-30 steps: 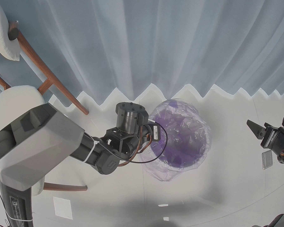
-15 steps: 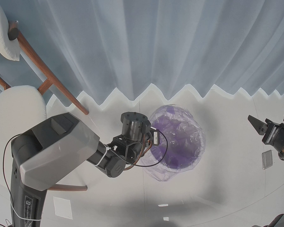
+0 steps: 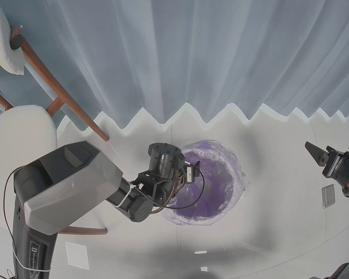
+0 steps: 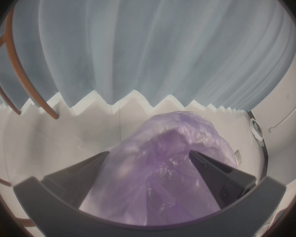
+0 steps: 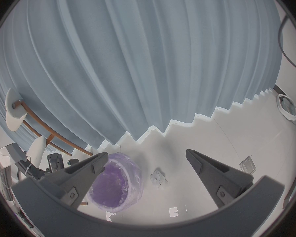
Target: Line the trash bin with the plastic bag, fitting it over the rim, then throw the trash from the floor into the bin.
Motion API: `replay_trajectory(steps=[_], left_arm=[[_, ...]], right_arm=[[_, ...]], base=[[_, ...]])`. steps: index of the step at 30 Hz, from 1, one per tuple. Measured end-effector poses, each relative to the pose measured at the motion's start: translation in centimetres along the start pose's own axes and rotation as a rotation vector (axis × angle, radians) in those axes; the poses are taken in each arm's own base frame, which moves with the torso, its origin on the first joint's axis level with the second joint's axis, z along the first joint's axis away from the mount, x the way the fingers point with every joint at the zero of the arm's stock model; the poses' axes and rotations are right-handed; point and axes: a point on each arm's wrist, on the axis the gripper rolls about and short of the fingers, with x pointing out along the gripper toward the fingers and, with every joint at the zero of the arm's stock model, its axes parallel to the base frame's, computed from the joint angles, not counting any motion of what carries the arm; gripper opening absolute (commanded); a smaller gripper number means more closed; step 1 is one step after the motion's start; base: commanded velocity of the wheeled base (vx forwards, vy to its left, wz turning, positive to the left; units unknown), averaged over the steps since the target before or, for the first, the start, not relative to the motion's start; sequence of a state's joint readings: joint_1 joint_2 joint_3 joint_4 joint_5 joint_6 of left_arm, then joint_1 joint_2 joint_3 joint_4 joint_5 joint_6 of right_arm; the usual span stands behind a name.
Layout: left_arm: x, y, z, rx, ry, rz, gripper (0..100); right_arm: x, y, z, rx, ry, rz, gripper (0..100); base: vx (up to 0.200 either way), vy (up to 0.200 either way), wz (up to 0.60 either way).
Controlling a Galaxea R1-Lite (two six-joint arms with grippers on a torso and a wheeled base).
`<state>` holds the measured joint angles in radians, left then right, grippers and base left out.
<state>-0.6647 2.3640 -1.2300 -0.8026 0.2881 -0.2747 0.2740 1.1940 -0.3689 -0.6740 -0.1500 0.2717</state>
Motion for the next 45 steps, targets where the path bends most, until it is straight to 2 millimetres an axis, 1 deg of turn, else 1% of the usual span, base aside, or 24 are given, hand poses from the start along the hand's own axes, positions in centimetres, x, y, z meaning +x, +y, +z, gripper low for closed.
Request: replay_trajectory(steps=[3,5,13,20,23,25,31,35,41,43,45], left_arm=[[-0.8,0.3,0.2,0.002,0.010,0.005,100],[-1.8,0.5,0.4,0.005,0.017,0.006,100],[-6.4,1.8,2.5,0.006,0.015,0.012,100],[-11.8,2.8,4.5,-0.007,-0.016,-0.003,100],[-14.9,3.4,5.5,-0.031,-0.051,-0.041,100],[-17.0,4.0,5.3,-0.043,-0.042,-0.073,100],[-22.0,6.0,4.4,-0.073,-0.031,-0.121,100],[-24.4,7.1,3.9,-0.100,-0.036,-0.131,100],[-26.7,8.1,2.7,-0.108,-0.027,-0.131,100],[-27.1,8.2,2.6,-0.110,-0.032,-0.131,100],[-27.3,8.2,2.8,-0.115,-0.046,-0.135,100]], right_arm=[[0.0,0.0,0.0,0.000,-0.001,0.000,100],[-0.1,0.0,-0.1,0.000,0.000,0.000,100],[-0.5,-0.1,-0.2,0.000,-0.001,0.000,100],[-1.2,-0.4,-0.7,0.002,0.004,-0.004,100],[-1.6,-0.7,-1.2,0.003,0.016,-0.011,100],[-1.9,-0.9,-1.6,0.004,0.024,-0.018,100],[-2.5,-1.3,-2.2,0.006,0.032,-0.031,100],[-2.7,-1.5,-2.5,0.006,0.036,-0.037,100],[-2.5,-1.5,-2.5,0.005,0.045,-0.041,100],[-2.2,-1.5,-2.6,0.003,0.058,-0.041,100],[-1.8,-1.5,-2.9,0.001,0.080,-0.041,100]], base=[[0.000,0.000,0.00],[0.000,0.000,0.00],[0.000,0.000,0.00],[0.000,0.000,0.00],[-0.133,0.000,0.00],[-0.200,0.000,0.00],[-0.200,0.000,0.00],[-0.200,0.000,0.00],[-0.200,0.000,0.00],[-0.200,0.000,0.00],[0.000,0.000,0.00]])
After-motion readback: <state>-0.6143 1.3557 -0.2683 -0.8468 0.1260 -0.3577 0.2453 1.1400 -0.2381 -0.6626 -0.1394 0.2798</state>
